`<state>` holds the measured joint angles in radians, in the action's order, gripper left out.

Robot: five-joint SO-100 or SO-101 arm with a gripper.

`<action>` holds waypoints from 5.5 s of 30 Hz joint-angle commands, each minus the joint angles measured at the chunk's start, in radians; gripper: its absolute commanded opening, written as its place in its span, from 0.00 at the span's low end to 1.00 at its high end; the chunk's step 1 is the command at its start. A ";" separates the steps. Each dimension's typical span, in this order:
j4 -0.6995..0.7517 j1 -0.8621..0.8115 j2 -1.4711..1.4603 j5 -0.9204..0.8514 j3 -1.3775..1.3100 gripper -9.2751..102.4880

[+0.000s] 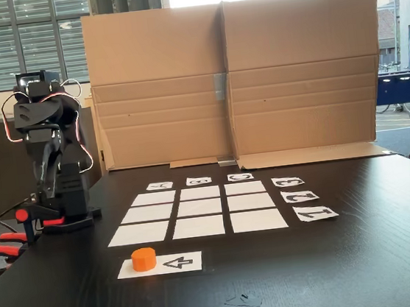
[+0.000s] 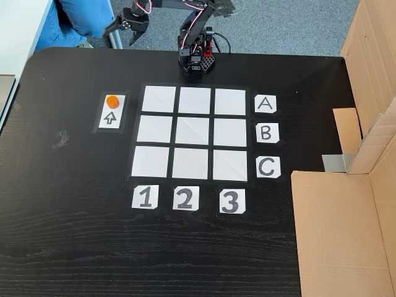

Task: Pick up the round, orange token and place it in the grid on square B1.

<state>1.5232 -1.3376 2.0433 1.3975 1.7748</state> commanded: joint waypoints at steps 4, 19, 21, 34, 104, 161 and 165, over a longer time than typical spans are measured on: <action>0.034 0.074 -0.109 0.021 -0.114 0.61; 0.048 0.158 -0.479 0.084 -0.330 0.61; 0.048 0.183 -0.540 0.094 -0.377 0.61; 0.048 0.342 -0.830 0.135 -0.606 0.61; 0.040 0.443 -1.215 0.236 -0.896 0.60; 0.041 0.753 -0.233 0.137 -0.416 0.08; 0.038 0.811 -0.242 0.137 -0.373 0.08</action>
<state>1.5662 -0.5507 1.7641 1.5370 1.3913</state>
